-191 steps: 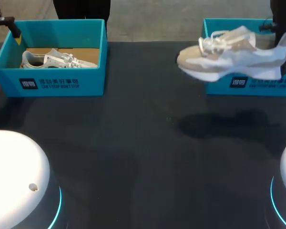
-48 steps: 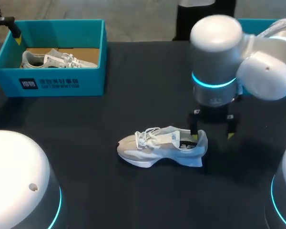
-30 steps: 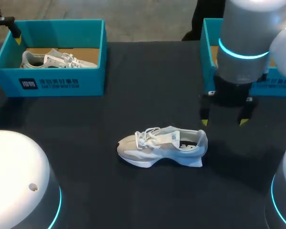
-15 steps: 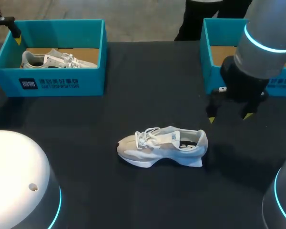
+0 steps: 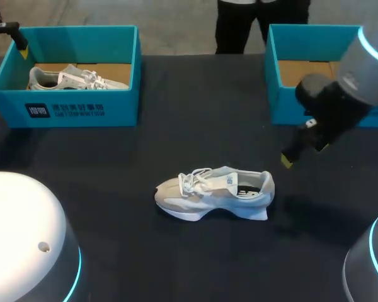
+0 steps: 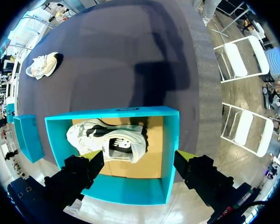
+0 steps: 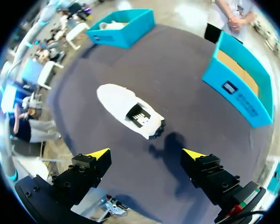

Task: Take the shoe out of the shoebox, open the shoe tongue, remove and reinsert the insole, then place the shoe into the shoebox

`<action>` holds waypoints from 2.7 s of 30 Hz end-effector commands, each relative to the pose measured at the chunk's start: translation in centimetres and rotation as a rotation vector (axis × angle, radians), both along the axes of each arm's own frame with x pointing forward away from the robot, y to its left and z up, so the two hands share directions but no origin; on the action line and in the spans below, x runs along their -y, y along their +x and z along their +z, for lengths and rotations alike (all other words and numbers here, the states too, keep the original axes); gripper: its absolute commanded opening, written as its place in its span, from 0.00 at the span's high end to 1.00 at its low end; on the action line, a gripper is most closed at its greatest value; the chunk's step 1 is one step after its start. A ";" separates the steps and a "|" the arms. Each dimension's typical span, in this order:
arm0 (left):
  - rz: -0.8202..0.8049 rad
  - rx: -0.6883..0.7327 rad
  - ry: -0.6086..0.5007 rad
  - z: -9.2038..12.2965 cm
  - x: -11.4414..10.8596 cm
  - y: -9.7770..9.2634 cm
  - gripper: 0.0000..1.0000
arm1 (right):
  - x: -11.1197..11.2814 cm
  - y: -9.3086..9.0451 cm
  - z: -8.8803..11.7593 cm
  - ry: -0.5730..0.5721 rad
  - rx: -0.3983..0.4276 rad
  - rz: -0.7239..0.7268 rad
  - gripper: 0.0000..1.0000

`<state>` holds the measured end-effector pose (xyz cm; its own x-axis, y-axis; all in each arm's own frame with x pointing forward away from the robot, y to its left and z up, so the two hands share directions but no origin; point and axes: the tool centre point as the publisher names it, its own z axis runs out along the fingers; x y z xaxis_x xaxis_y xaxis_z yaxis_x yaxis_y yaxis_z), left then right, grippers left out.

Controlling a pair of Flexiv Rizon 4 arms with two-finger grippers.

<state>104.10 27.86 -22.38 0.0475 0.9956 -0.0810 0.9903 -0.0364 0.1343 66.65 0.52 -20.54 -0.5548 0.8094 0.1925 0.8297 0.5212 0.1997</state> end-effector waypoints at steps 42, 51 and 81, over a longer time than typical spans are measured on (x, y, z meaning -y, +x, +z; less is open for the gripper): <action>0.000 0.003 0.002 0.0 0.0 -0.1 0.00 | 1.4 0.9 -4.1 0.306 0.446 0.440 0.00; 0.000 0.003 0.002 0.0 0.0 -0.1 0.00 | 3.1 2.2 -6.2 0.346 0.516 0.519 0.00; 0.000 0.003 0.002 0.0 0.0 -0.1 0.00 | 6.6 2.7 -9.4 0.411 0.633 0.593 0.00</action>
